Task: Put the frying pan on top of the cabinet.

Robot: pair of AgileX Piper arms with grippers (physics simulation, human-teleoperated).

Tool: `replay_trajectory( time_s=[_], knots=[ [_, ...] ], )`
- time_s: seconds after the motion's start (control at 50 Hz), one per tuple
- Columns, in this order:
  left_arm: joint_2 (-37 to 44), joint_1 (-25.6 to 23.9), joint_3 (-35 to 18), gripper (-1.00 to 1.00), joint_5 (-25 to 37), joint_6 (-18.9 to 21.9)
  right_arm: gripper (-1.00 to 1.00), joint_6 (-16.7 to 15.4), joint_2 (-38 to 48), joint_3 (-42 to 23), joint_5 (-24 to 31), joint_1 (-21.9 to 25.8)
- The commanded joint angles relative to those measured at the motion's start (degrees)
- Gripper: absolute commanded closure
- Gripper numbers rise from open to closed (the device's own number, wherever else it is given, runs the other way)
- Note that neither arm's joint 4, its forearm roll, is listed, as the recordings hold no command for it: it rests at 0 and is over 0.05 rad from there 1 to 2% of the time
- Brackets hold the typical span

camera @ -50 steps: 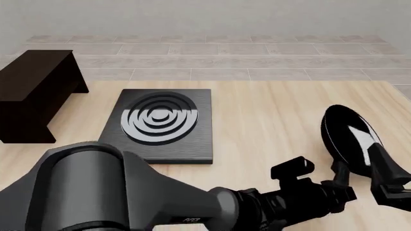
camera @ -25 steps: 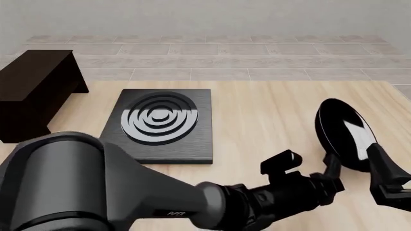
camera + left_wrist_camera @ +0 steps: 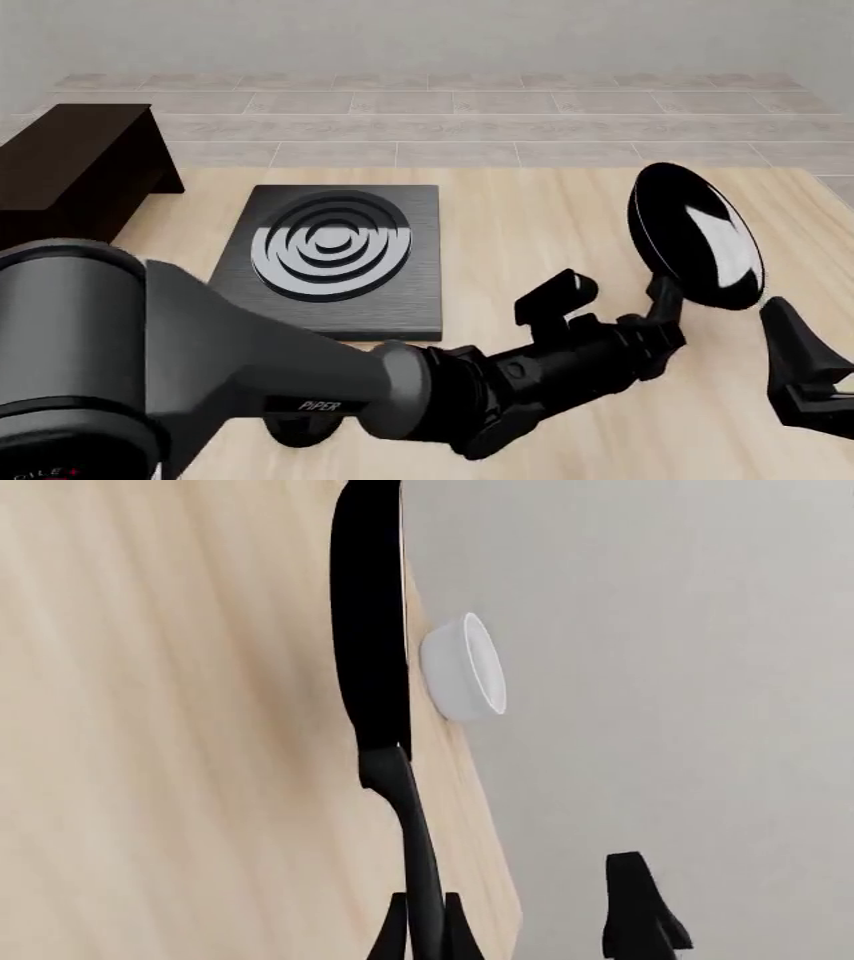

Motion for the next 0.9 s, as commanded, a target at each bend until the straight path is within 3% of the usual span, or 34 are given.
replay_trajectory(
  time_s=[0.02,0.46,0.9],
  knots=[
    [-3.53,2.80,-0.83,1.00,0.68,2.06,-1.00,-0.11,0.21,0.00,-0.20,0.14],
    [-11.63,10.62,0.42,1.00,6.41,8.61,-1.00,0.17,-0.60,0.00,0.51,0.22],
    [-18.75,17.22,5.47,1.00,5.50,10.09,-1.00,-0.24,-1.06,-0.01,0.81,0.25]
  ],
)
